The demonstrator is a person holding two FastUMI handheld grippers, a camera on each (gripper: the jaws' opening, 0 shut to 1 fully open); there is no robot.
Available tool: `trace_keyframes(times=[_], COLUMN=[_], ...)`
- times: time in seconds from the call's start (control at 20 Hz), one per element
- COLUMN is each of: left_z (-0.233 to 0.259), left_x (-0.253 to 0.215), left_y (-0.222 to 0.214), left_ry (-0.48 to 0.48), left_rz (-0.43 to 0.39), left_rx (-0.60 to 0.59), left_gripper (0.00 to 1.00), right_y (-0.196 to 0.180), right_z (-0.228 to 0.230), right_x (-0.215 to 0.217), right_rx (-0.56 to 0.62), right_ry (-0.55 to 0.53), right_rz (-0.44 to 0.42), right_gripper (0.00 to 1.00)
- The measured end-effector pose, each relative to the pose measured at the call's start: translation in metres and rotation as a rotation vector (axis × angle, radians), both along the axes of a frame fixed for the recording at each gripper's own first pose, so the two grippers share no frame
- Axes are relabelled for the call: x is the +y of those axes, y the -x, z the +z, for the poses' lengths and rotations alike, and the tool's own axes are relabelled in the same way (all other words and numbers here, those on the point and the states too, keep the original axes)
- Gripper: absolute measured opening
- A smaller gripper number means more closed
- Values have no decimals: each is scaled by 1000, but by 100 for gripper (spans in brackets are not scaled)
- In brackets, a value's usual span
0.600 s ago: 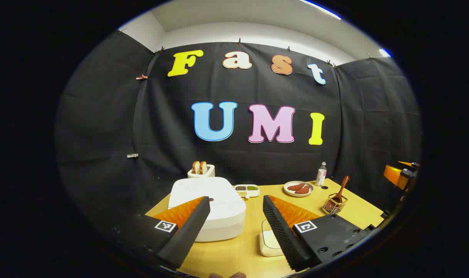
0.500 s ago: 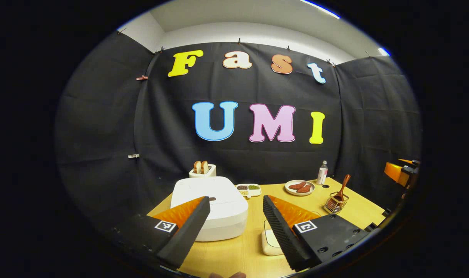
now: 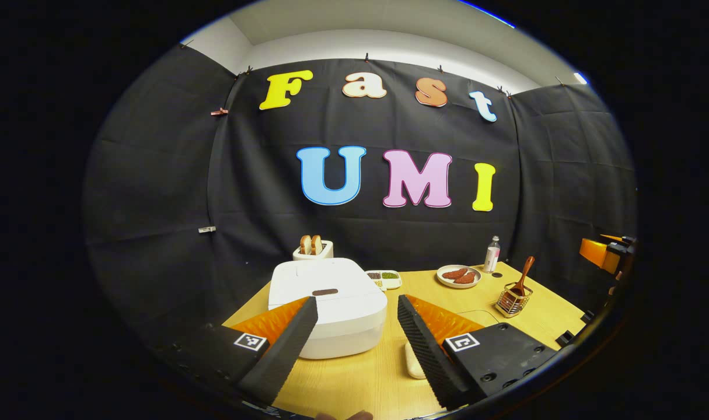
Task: Close the left gripper, press the button to open the rice cooker; take a wooden spoon from the chopstick holder with the right hand, scoop a spoonful of rice and pour it into the rice cooker, then put the wooden spoon back into the chopstick holder.
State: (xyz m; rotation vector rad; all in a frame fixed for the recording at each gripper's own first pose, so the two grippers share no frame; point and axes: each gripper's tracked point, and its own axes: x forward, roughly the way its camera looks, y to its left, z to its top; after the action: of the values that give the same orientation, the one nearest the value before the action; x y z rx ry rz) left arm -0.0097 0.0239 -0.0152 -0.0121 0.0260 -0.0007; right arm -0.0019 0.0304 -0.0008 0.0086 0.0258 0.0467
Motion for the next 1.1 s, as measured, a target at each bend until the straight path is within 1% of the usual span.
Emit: trace_keyframes(times=[0.25,0.45,0.55,0.7,0.85,0.9,0.95,1.0,1.1], left_z=[-5,-5,-3,6,12,13,17,21,20], left_x=[12,22,28,39,48,52,56,60,63], left_y=[2,-5,-15,-34,-57,-65,-74,-83,-103], left_ry=[13,18,21,-4,26,36,42,46,79], left_rz=[20,40,56,83,109,123,133,138,122], left_rx=[14,34,48,55,86,100,105,105,132], left_gripper=[95,95,95,95,85,81,67,67,54], right_y=[-3,-8,-15,-35,-60,-68,-74,-80,-92], right_z=[2,5,3,3,10,6,3,4,1], right_x=[12,14,15,16,14,16,20,22,20], right_rx=[10,26,34,52,21,35,49,53,59], right_ry=[4,5,17,13,3,3,-5,-14,-18], right_rz=[26,41,52,70,82,95,116,131,149], right_gripper=[98,98,98,98,98,98,98,98,98])
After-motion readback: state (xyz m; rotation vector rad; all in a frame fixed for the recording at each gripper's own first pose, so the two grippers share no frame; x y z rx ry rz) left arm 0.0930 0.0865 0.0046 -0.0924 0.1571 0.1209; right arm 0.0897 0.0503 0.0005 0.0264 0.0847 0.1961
